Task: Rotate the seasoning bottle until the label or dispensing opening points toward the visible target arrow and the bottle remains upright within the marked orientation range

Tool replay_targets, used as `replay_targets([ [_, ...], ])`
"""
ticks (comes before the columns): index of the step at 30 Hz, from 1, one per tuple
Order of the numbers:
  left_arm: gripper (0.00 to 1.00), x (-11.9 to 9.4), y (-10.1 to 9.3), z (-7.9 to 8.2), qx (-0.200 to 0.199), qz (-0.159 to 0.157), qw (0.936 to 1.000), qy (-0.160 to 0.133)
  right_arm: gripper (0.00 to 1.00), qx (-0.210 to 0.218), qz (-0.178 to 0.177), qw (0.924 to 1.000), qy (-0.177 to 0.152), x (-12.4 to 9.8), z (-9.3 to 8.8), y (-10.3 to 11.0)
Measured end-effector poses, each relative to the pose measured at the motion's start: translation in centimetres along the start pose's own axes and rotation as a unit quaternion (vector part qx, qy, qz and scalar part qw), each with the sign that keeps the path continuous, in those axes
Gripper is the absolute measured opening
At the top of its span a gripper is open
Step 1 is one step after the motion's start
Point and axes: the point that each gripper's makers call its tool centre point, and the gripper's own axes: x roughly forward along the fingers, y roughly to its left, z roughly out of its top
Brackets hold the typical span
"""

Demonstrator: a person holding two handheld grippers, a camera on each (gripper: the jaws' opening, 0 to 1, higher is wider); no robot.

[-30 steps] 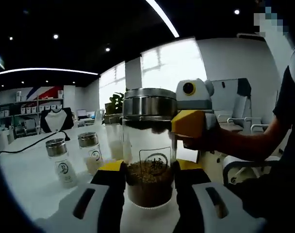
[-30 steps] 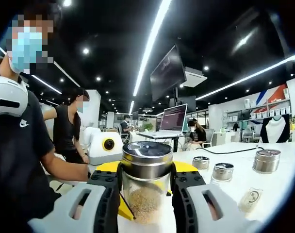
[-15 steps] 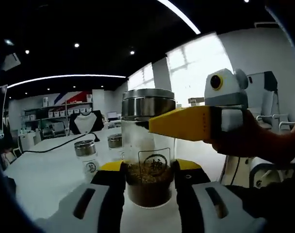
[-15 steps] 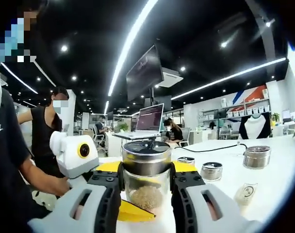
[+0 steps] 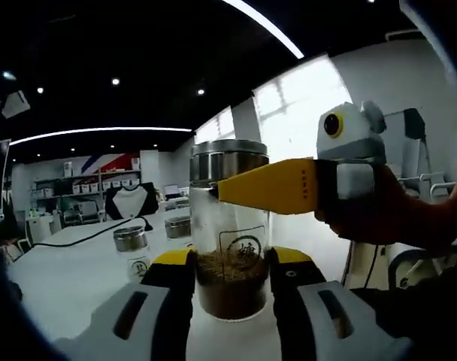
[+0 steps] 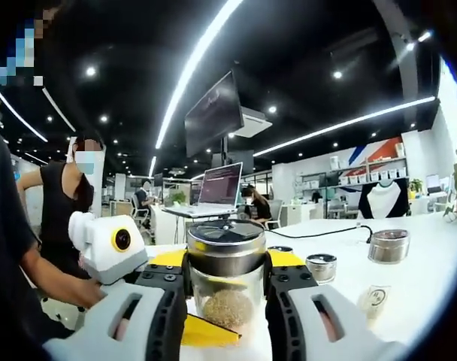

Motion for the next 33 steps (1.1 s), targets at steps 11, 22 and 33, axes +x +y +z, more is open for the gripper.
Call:
replay_targets([
  [11, 0.43, 0.0, -1.9, -0.1, -0.06, -0.094, 0.9938, 0.006, 0.36, 0.018, 0.093, 0.9955, -0.005, -1.0, 0.1, 1.4],
  [22, 0.42, 0.2, -0.9, -0.8, -0.026, -0.006, 0.9989, 0.038, 0.37, 0.029, 0.05, 0.9982, 0.013, -0.5, -0.5, 0.8],
  [33, 0.42, 0.0, -0.1, -1.2, -0.007, 0.038, 0.9984, 0.042, 0.37, 0.044, -0.012, 0.9988, 0.018, 0.3, -1.0, 0.3],
])
